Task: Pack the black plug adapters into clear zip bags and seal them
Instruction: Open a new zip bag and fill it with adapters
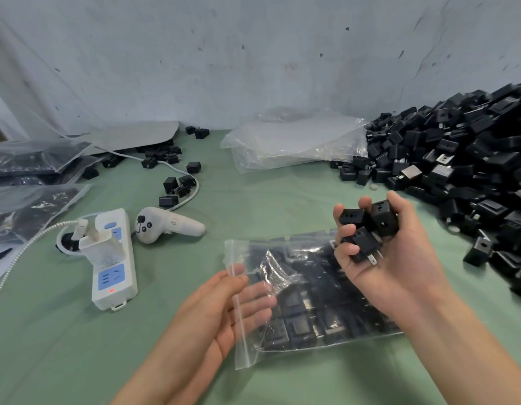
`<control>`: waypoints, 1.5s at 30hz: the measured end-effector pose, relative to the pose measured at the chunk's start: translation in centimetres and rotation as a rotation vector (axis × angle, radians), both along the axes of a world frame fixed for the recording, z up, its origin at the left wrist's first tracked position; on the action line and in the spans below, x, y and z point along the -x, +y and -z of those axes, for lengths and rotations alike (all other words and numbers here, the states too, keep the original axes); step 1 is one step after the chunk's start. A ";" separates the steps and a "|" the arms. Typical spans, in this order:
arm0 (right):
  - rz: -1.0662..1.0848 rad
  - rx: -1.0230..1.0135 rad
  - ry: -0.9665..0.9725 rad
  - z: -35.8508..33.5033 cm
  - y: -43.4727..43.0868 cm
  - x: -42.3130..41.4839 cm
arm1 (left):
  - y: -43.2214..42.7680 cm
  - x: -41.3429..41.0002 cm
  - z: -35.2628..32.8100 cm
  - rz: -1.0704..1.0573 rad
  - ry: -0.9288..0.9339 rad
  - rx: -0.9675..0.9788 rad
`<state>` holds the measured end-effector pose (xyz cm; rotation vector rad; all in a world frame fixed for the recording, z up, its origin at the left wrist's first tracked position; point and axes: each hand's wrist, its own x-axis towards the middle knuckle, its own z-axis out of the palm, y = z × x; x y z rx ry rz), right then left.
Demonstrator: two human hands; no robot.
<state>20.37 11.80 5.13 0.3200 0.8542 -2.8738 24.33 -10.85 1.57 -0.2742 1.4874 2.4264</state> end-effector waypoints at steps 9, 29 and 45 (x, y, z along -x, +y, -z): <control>0.469 -1.605 -0.044 0.9 7.9 -1.2 | -0.2 1.4 0.6 -0.060 0.050 0.172; 0.145 -2.285 -0.499 3.7 12.3 -2.3 | 2.0 1.7 0.9 -0.082 0.255 0.545; 0.112 -2.361 -0.468 2.8 12.0 -0.2 | 1.3 2.0 0.8 -0.047 0.139 0.315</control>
